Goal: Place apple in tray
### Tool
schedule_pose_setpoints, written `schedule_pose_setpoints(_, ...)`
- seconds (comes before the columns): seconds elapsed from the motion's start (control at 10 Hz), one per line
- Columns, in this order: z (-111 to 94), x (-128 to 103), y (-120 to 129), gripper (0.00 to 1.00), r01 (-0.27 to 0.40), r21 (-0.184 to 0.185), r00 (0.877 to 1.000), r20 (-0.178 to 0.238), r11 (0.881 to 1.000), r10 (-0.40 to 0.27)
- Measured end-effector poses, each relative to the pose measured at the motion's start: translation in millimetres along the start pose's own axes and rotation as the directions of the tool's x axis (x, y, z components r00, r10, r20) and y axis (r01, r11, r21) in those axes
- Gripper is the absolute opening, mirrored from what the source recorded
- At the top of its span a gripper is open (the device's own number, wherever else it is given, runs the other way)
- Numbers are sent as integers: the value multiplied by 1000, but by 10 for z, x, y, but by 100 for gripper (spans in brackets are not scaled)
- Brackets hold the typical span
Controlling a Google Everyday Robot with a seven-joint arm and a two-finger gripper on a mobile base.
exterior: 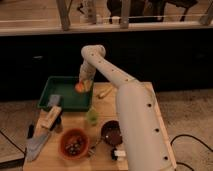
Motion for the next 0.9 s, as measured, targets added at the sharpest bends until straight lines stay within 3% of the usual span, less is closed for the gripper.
schedule_pose_setpoints(0.9, -3, 43, -8, 1, -16, 0, 1000, -3, 1000, 16)
